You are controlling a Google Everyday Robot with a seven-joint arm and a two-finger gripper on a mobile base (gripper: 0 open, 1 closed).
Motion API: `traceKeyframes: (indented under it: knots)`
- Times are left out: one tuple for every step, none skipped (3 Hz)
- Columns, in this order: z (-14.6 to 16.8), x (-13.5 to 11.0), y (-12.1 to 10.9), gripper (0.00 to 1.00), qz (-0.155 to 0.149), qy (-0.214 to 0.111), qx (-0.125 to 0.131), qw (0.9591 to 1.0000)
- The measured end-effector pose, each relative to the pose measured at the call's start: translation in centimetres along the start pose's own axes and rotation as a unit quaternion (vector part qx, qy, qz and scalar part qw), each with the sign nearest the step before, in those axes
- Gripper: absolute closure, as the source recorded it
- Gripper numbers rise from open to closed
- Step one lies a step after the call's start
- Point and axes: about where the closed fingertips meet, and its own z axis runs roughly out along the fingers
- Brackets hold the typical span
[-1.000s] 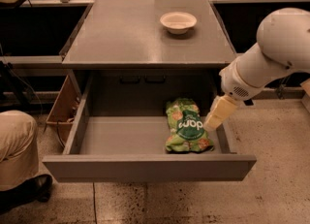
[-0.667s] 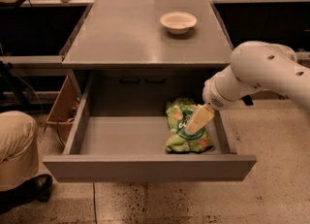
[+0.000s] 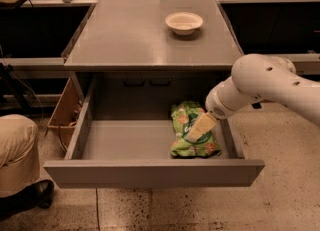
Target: Pick green rice chip bag from top drawer and place on counter
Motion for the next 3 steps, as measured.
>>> traceKeyframes:
  knots:
    - [4.5, 1.5, -0.6, 0.00, 0.056, -0.012, -0.017, 0.9982]
    - [6.8, 2.0, -0.6, 0.00, 0.081, -0.019, -0.028, 0.9961]
    - [8.7, 2.4, -0.6, 0.00, 0.115, -0.030, -0.038, 0.9922]
